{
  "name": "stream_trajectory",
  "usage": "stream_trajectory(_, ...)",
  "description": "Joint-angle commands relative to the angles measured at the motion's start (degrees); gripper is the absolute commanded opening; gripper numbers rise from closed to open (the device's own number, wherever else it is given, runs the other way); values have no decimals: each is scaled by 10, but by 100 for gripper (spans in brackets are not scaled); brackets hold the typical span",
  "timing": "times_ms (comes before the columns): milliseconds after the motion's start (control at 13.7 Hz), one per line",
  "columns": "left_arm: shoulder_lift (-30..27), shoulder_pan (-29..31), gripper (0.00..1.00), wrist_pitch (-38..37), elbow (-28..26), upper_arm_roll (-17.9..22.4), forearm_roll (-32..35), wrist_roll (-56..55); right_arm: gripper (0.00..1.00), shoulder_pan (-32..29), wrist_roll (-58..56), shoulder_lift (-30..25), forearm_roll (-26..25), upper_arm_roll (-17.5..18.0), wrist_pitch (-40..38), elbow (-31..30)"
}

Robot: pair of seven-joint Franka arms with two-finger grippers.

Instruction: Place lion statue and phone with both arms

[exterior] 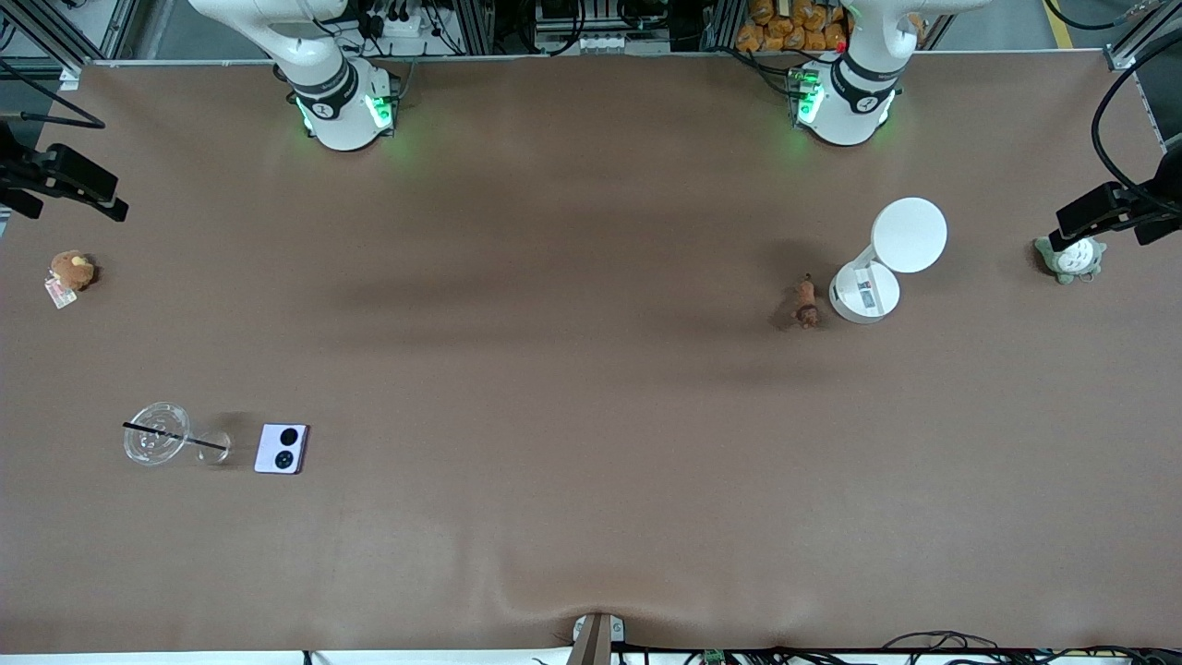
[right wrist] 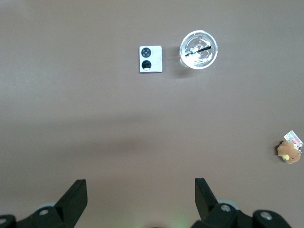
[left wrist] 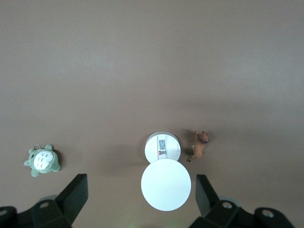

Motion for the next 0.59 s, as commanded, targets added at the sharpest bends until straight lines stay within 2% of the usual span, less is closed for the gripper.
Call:
stream_trajectory(0, -1, -2, 100, -6, 3, 0, -5, -9, 100, -15, -23, 12, -8, 10, 6, 14)
stream_trajectory(512, -1, -2, 100, -7, 3, -7, 2, -10, 100, -10, -22, 12, -6, 11, 21, 12)
